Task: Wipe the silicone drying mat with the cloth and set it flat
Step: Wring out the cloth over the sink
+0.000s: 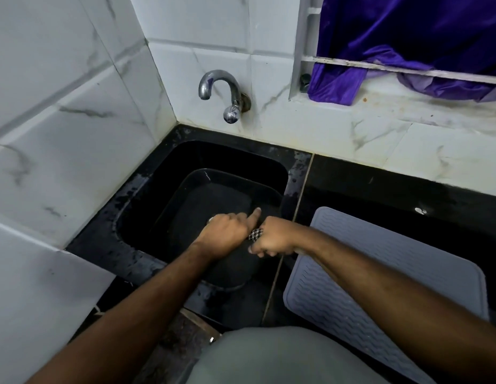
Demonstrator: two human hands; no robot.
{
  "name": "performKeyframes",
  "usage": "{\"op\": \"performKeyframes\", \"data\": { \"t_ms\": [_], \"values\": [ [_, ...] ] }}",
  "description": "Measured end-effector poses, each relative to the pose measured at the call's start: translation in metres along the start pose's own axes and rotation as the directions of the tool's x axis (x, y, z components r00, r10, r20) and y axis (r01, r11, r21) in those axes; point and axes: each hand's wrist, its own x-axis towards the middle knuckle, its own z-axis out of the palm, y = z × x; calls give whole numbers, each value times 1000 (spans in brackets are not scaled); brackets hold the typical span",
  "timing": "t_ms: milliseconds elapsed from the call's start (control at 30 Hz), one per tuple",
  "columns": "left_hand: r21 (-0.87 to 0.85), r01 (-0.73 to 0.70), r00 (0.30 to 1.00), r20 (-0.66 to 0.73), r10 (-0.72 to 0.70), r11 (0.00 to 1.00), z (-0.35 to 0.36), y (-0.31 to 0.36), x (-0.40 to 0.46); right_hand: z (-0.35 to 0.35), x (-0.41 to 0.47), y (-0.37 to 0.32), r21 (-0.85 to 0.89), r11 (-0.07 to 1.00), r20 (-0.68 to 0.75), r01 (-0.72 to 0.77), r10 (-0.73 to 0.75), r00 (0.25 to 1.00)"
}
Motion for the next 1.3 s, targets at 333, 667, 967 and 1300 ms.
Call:
{"op": "performKeyframes", "data": {
  "t_ms": [333,667,967,1300],
  "values": [
    [-261,76,985,168,-32,962,4,-10,-15,26,25,14,301,953,151,-8,-39,988],
    [-854,514,858,511,-55,84,-5,7,-26,60,9,29,-718,648,-419,253,-693,586],
    [-533,564,820,270,-505,631,-2,0,-7,25,52,-12,-807,586,-438,-74,-509,741],
    [168,50,997,-72,-38,984,17,-58,3,16,75,-41,-329,944,-400,-4,-135,906]
  ]
}}
